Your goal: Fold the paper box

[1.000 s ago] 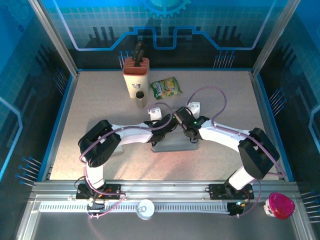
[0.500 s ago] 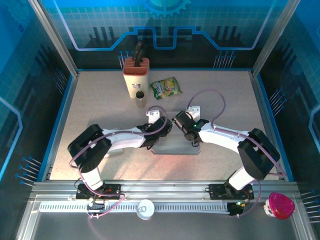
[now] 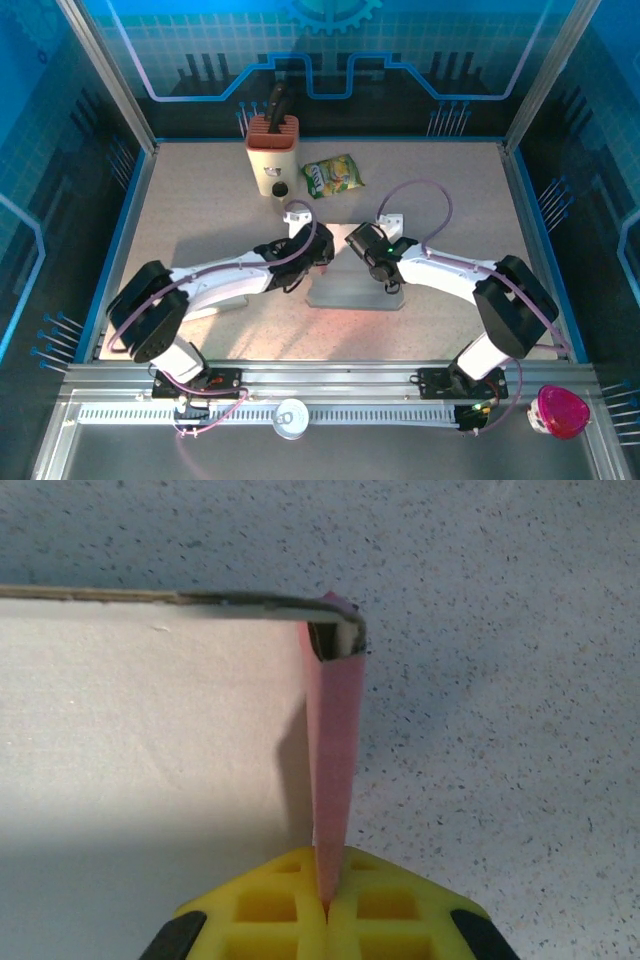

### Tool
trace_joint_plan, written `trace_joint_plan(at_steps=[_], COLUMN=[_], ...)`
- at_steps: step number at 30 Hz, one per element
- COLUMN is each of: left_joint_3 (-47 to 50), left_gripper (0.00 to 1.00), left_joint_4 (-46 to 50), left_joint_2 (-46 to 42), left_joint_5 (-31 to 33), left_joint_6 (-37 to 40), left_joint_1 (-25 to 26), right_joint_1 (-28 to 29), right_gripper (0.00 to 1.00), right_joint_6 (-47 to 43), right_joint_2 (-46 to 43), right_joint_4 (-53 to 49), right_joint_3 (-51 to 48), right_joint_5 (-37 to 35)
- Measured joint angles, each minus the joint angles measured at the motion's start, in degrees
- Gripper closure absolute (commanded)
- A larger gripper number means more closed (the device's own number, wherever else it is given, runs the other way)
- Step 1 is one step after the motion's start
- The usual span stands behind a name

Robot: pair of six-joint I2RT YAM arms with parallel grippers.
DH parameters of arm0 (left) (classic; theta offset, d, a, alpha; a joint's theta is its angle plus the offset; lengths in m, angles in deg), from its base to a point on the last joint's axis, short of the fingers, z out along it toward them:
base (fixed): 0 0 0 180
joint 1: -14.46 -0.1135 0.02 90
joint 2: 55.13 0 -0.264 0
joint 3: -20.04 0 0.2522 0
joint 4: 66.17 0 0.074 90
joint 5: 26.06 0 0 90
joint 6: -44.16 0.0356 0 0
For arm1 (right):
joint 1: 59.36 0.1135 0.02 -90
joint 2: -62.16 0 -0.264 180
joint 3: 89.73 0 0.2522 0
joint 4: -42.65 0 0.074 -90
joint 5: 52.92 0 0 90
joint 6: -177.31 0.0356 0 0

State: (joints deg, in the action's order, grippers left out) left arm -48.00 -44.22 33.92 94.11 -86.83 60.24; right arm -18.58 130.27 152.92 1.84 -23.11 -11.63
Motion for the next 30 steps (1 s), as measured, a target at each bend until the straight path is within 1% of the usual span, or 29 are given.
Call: trace_joint_plan(at_steps=[5, 8, 13, 15, 18, 20, 22, 24, 30], left_joint_3=[0.26, 1.11, 3.13, 4.74, 8.04, 10.43, 11.98, 12.76, 12.85], left_gripper=[0.36, 0.39, 0.40, 0.43, 0.46, 0.48, 0.49, 0.50, 0.52], left_joint_4=[2.51, 4.20, 8.79, 10.69, 12.59, 13.31, 13.75, 13.70, 8.96], left_joint_2=[-5.86, -9.46, -15.82, -18.93, -22.99, -24.83, -25.11, -24.26, -16.20], left_joint_5=[0.28, 0.13, -0.07, -0.31, -1.95, -3.32, -4.70, -6.19, -9.57], left_joint_6=[-0.85, -1.07, -2.21, -3.06, -4.68, -5.92, -6.99, -7.74, -9.73], left_joint_1=[0.00, 0.02, 1.75, 2.91, 3.52, 3.65, 4.22, 5.33, 8.87], right_joint_1=[-1.68, -3.54, -8.96, -11.74, -15.78, -17.14, -17.29, -17.35, -20.15], right_gripper=[1.00, 1.00, 1.00, 1.00, 1.00, 1.00, 1.00, 1.00, 1.00], right_joint_6=[3.58, 5.99, 10.84, 13.29, 17.49, 20.85, 24.02, 27.71, 37.24], right_joint_2=[3.08, 4.83, 7.34, 7.45, 8.13, 8.96, 9.44, 9.46, 9.22], right_joint_4=[-4.63, -7.39, -11.19, -12.07, -14.23, -17.09, -19.58, -21.88, -24.15], right_joint_3=[2.47, 4.07, 6.54, 7.17, 8.26, 9.66, 10.82, 10.95, 8.66], right_joint_5=[1.44, 3.67, 9.22, 12.94, 17.84, 19.54, 20.85, 23.69, 32.96])
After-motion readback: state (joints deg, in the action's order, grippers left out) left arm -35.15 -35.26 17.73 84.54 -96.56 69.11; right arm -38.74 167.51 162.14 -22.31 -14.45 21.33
